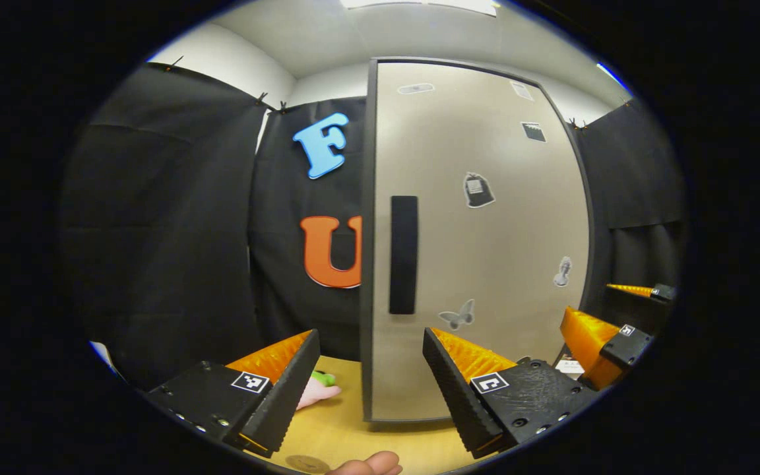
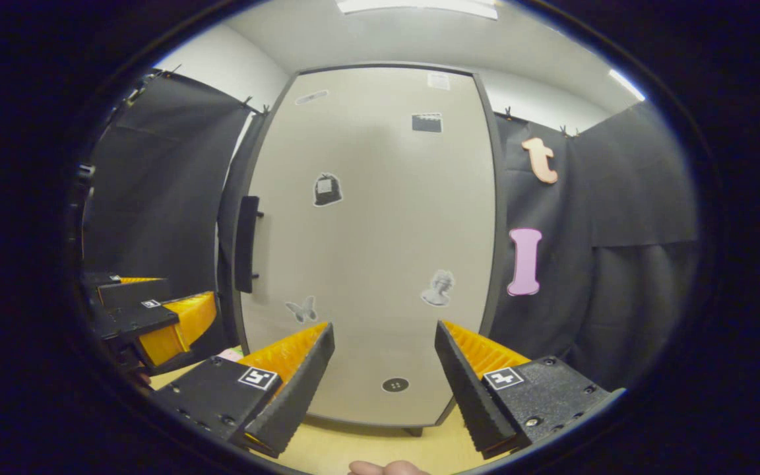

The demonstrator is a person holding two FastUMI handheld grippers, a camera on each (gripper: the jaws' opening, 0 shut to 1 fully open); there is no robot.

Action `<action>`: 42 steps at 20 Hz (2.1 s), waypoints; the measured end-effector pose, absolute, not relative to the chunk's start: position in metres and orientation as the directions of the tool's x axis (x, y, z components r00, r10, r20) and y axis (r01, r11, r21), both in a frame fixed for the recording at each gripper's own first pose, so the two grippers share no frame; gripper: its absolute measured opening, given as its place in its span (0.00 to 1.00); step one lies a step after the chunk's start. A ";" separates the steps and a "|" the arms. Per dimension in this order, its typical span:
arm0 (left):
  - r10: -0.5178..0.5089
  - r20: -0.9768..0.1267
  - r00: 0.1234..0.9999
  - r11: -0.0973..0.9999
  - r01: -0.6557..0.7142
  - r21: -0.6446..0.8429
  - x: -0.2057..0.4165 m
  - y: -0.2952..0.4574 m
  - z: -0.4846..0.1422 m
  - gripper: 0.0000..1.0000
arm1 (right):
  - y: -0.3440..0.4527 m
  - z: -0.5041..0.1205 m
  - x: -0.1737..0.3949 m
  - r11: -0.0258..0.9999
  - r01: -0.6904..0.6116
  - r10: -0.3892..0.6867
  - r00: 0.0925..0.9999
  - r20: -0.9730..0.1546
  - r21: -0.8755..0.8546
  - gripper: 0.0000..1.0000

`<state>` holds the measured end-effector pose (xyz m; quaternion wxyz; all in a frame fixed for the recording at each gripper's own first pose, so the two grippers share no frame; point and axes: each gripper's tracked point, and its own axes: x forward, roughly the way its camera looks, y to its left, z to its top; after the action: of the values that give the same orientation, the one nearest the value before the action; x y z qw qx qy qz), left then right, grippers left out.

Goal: Open the cabinet door with the right hand, grasp the bottle in the cabinet with the left hand and place it on the coaster, then close the cabinet door with the right hand.

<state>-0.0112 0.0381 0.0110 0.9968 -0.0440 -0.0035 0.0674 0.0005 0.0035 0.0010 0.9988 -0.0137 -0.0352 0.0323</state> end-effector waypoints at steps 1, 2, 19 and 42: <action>0.102 0.009 0.995 0.990 -0.101 -0.095 -0.009 0.024 0.013 0.95 | 0.000 -0.001 0.000 0.998 -0.056 0.057 0.997 0.054 -0.020 0.99; 0.076 0.016 0.997 0.993 -0.075 -0.096 -0.010 0.014 0.014 0.95 | -0.002 -0.001 0.001 0.999 -0.051 0.051 0.998 0.047 -0.016 0.99; 0.373 -0.051 0.926 0.924 -0.376 -0.072 -0.111 0.137 -0.017 0.96 | 0.153 0.060 0.063 0.940 -0.300 0.327 0.928 0.178 -0.163 0.99; 0.292 -0.149 0.945 0.943 -0.311 -0.118 -0.107 0.172 -0.076 0.95 | 0.215 0.040 0.061 0.887 -0.416 0.423 0.906 -0.007 -0.199 0.27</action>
<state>-0.1071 0.1723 -0.0763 0.9836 -0.0702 0.0648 0.1532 0.0609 0.2154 0.0400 0.9712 -0.0986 -0.0184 0.2160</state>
